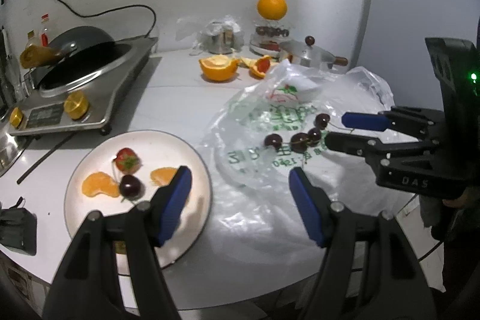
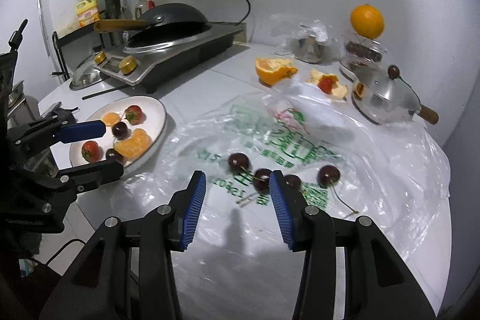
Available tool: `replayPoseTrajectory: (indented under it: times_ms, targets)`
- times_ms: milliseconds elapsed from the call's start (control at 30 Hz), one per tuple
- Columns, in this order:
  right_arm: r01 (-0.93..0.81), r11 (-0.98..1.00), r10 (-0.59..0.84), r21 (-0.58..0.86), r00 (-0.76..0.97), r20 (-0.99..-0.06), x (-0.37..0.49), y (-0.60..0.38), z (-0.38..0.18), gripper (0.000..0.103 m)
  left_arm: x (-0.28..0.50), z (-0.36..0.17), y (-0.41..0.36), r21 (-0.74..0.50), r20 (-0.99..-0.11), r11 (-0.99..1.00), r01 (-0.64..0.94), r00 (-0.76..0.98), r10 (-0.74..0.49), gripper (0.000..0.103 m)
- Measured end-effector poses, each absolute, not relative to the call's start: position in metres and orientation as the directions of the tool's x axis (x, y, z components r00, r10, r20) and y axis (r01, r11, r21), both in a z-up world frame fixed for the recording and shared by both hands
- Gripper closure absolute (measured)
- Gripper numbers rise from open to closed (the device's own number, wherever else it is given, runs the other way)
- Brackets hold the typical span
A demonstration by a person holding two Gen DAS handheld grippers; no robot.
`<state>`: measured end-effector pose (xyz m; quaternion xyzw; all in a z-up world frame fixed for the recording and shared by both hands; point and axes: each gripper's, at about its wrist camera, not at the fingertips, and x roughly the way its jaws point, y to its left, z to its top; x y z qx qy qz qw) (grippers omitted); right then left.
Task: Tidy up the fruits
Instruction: 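Move both open grippers back to the cherries on the plastic bag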
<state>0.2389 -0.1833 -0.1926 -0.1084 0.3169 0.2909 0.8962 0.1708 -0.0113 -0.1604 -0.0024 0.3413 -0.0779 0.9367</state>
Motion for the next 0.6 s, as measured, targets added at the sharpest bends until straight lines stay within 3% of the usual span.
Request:
replayPoseTrajectory:
  times_ms: [600]
  targets:
    - [-0.511, 0.859, 0.407, 0.023, 0.656, -0.636, 0.278, -0.242, -0.208, 0.056, 0.208, -0.17, -0.06, 0.052, -0.657, 0.979, 0.197, 0.745, -0.115, 0.034]
